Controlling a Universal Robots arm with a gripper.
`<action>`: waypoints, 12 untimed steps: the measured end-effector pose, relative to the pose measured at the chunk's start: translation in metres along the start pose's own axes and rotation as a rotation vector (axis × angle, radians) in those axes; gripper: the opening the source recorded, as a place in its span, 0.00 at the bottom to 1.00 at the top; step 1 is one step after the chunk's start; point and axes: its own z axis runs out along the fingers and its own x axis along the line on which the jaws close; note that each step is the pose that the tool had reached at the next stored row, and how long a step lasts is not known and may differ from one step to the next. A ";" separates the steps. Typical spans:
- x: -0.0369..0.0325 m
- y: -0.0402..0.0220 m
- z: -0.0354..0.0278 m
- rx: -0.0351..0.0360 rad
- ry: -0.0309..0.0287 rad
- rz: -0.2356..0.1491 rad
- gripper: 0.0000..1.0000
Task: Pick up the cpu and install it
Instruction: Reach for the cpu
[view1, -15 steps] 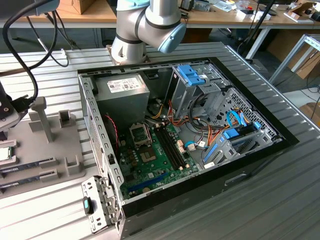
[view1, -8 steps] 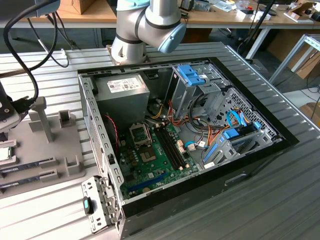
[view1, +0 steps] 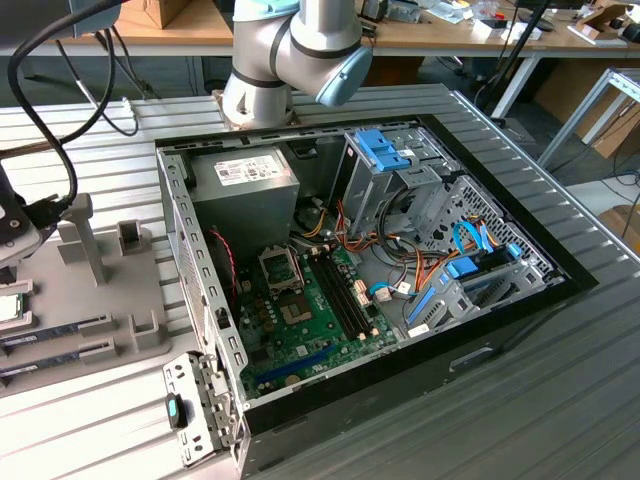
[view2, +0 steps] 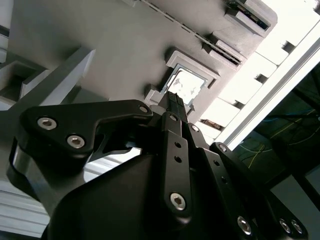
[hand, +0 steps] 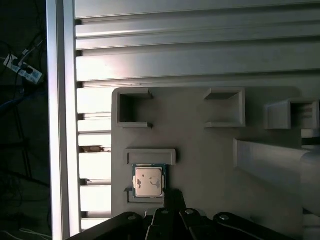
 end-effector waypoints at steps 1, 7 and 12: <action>0.0014 0.0000 0.0010 0.0000 0.0001 0.000 0.11; 0.0082 -0.0004 0.0041 0.0000 0.0000 0.000 0.11; 0.0114 -0.0005 0.0062 0.0000 -0.0001 0.000 0.11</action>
